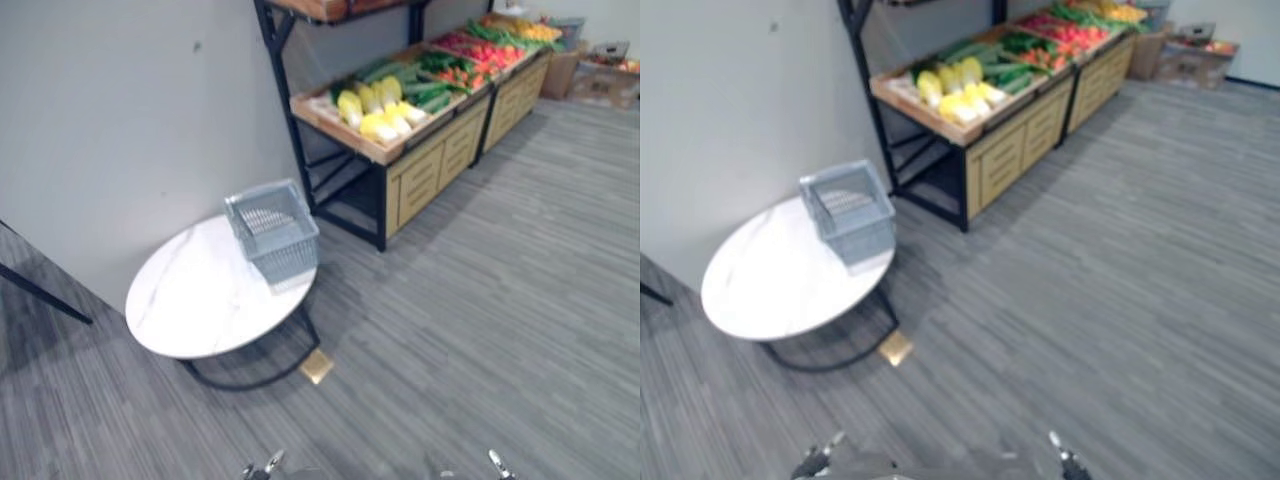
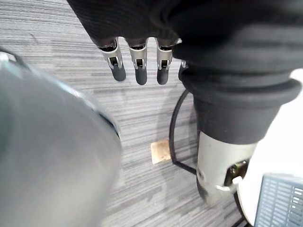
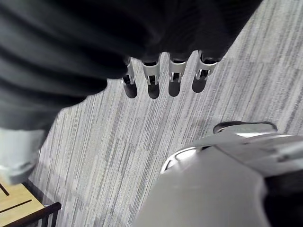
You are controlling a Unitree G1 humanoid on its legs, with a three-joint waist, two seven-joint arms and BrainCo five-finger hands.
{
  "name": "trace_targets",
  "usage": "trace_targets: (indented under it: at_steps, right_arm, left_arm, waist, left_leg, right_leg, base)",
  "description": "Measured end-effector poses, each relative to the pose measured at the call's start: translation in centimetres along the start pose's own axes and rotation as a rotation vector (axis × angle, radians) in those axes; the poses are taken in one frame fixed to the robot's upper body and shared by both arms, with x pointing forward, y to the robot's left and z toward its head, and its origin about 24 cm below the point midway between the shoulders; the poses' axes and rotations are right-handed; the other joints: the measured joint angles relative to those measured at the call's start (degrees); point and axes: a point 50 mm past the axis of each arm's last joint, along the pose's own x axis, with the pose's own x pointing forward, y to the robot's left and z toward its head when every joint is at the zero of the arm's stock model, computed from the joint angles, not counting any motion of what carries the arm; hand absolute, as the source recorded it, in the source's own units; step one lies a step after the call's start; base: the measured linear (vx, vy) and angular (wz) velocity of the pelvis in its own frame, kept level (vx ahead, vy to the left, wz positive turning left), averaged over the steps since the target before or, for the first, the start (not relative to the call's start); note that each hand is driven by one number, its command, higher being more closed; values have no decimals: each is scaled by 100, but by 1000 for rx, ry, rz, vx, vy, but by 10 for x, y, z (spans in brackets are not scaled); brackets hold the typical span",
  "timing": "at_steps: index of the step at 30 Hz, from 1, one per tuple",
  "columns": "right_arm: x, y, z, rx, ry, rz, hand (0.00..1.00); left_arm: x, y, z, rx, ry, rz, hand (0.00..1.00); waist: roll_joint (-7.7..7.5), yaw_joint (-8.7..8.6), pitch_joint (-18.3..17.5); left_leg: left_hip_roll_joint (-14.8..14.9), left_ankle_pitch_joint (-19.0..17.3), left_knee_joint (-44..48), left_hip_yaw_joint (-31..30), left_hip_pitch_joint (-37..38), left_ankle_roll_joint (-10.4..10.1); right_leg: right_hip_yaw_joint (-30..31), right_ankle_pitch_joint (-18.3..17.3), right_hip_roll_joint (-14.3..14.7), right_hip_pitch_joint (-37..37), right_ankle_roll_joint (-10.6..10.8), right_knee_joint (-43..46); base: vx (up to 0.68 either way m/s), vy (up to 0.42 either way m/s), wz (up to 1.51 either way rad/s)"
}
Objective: Pick vegetable in the basket
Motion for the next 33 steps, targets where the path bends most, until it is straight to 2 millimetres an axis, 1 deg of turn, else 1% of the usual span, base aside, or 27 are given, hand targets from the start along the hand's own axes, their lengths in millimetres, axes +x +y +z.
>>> trace_targets:
  at_steps: [2,3,4,5,6,7,8,9,10,11,12,14,15,16,17,18,20,21,22,23,25,26,27,28,29,30,33]
  right_arm:
    - [0,-1,-4,20,23,-12,0]
    - [-1,-1,-6,21,30,-12,0]
    - [-1,-1,-6,21,33,-13,0]
    - [-2,-2,-10,16,47,-14,0]
    - [-2,0,-11,11,50,-8,0]
    - [-2,3,-11,0,51,0,0]
    - [-2,11,-11,-23,48,28,0]
    - [-3,10,-14,-28,51,34,0]
    - [-3,9,-15,-24,55,36,0]
    - [-3,13,-16,-1,58,46,0]
    - [-4,14,-19,20,65,43,0]
    - [-6,13,-26,44,79,39,0]
    - [-7,13,-29,61,85,40,0]
    - [-8,15,-31,66,92,44,0]
    - [-8,14,-32,58,95,42,0]
    - [-9,9,-36,47,103,32,0]
    - [-11,6,-38,44,104,24,0]
    - [-12,6,-40,45,111,23,0]
    - [-12,5,-42,45,123,21,0]
    - [-12,5,-42,46,124,21,0]
    - [-13,3,-43,48,128,15,0]
    - [-12,2,-40,44,119,11,0]
    - [-11,5,-39,34,114,21,0]
    - [-11,8,-38,24,112,30,0]
    - [-11,16,-38,-7,114,60,0]
    - [-8,11,-29,-36,91,57,0]
    - [0,12,-2,-83,12,73,0]
  left_arm:
    - [-5,12,-18,-2,60,32,0]
    - [-9,20,-28,7,94,50,0]
    - [-10,22,-31,17,105,52,0]
    - [-13,26,-40,29,129,57,0]
    - [-14,29,-41,9,126,68,0]
    - [-15,31,-42,12,129,73,0]
    - [-11,34,-29,32,91,78,0]
    - [-8,30,-18,43,55,69,0]
    - [-7,30,-16,48,53,69,0]
    - [-6,35,-12,81,52,76,0]
    - [-5,38,-10,133,53,71,0]
    - [-5,42,-7,187,53,69,0]
    - [-4,42,-5,222,55,60,0]
    - [-3,45,1,282,49,56,0]
    - [-2,46,2,305,53,56,0]
    - [-2,45,1,339,62,47,0]
    - [-1,38,4,379,54,23,0]
    - [2,30,10,405,38,3,0]
    - [3,23,13,416,24,-10,0]
    - [4,20,16,418,14,-16,0]
    - [7,5,24,427,-20,-46,0]
    - [7,-3,28,415,-48,-62,0]
    - [7,-7,33,379,-74,-61,0]
    - [7,-6,35,359,-86,-52,0]
    - [7,2,38,306,-98,-22,0]
    - [6,-2,31,256,-84,-19,0]
    - [4,-6,20,165,-60,-12,0]
  waist:
    - [-46,23,36]
    - [-82,56,46]
    - [-82,76,46]
    - [-90,166,42]
    - [-162,196,46]
    - [-222,191,20]
    - [-387,155,-37]
    - [-467,165,-23]
    - [-461,200,-44]
    - [-576,179,-72]
    - [-649,162,-124]
    - [-733,158,-254]
    - [-737,153,-239]
    - [-925,130,-199]
    - [-949,114,-179]
    - [-912,50,-176]
    - [-809,-37,-162]
    - [-745,-78,-162]
    - [-678,-169,-164]
    - [-649,-183,-159]
    - [-525,-182,-149]
    - [-479,-169,-147]
    - [-529,-130,-151]
    - [-599,-100,-148]
    - [-789,-121,-170]
    - [-578,-122,-173]
    - [-322,-15,-139]
  left_leg:
    - [-227,-179,-1429,299,-349,2]
    - [-512,-76,-2816,276,-358,42]
    - [-608,64,-3427,232,-332,73]
    - [-727,505,-4841,197,-282,192]
    - [-744,1200,-4961,285,-300,373]
    - [-817,1399,-4952,400,-306,550]
    - [-964,1153,-4846,637,-338,706]
    - [-892,854,-4501,865,-441,842]
    - [-879,799,-4343,909,-420,857]
    - [-914,722,-4148,1098,-358,968]
    - [-1012,651,-4190,1142,-186,1064]
    - [-1225,519,-4590,1001,197,1000]
    - [-1422,264,-4966,853,604,981]
    - [-1677,206,-5100,675,994,989]
    - [-1774,157,-5156,555,1224,994]
    - [-1880,55,-5289,311,1644,990]
    - [-1976,-92,-5484,-47,2110,930]
    - [-2001,-131,-5508,-307,2260,958]
    - [-1987,-179,-5508,-621,2359,939]
    - [-1977,-203,-5508,-794,2386,952]
    - [-1850,-283,-5511,-1288,2413,894]
    - [-1764,-334,-5498,-1607,2408,781]
    - [-1688,-435,-5421,-1777,2402,608]
    - [-1668,-506,-5352,-1825,2388,496]
    - [-1587,-690,-5210,-1658,2367,295]
    - [-1254,-694,-5162,-1437,2364,141]
    - [-832,-454,-5129,-1372,2308,-200]
  right_leg:
    - [-16,69,4,517,126,-504]
    - [-5,58,-31,765,218,-738]
    - [14,46,-38,839,254,-822]
    - [73,-56,-94,1022,443,-1004]
    - [113,-132,-193,1165,573,-1066]
    - [113,-134,-261,1206,577,-1056]
    - [111,-7,-442,1195,470,-1013]
    - [206,312,-512,1205,389,-1002]
    - [304,472,-526,1227,386,-975]
    - [488,849,-544,1306,476,-853]
    - [671,1217,-566,1187,497,-378]
    - [805,1644,-673,737,555,839]
    - [889,2086,-819,298,699,2155]
    - [1057,2125,-996,-199,753,3622]
    - [1100,2058,-1019,-387,766,4199]
    - [1142,1687,-970,-736,739,5010]
    - [910,1025,-976,-1363,531,5448]
    - [675,551,-1048,-1758,382,5202]
    - [511,298,-1036,-1991,333,4470]
    - [517,249,-988,-2063,312,3993]
    - [798,280,-697,-2081,346,2167]
    - [1070,429,-545,-1951,363,872]
    - [1318,820,-459,-1844,348,34]
    - [1447,1052,-455,-1769,373,-210]
    - [1422,1739,-546,-1591,548,-356]
    - [1051,1533,-402,-1546,453,-129]
    - [561,1134,-130,-1405,202,35]
  base:
    - [556,24,-24]
    - [428,95,-27]
    - [649,192,-53]
    - [554,245,-62]
    - [578,260,-55]
    - [555,236,-9]
    - [532,222,31]
    - [524,232,35]
    - [557,268,40]
    - [562,284,50]
    - [536,277,67]
    - [475,256,62]
    - [524,237,80]
    - [429,142,82]
    - [399,86,91]
    - [385,39,101]
    - [389,12,109]
    - [342,-26,123]
    - [337,-49,130]
    - [344,-144,142]
    - [394,-233,130]
    - [409,-310,130]
    - [419,-332,120]
    - [422,-374,115]
    - [358,-385,111]
    - [342,-373,108]
    - [333,-354,61]
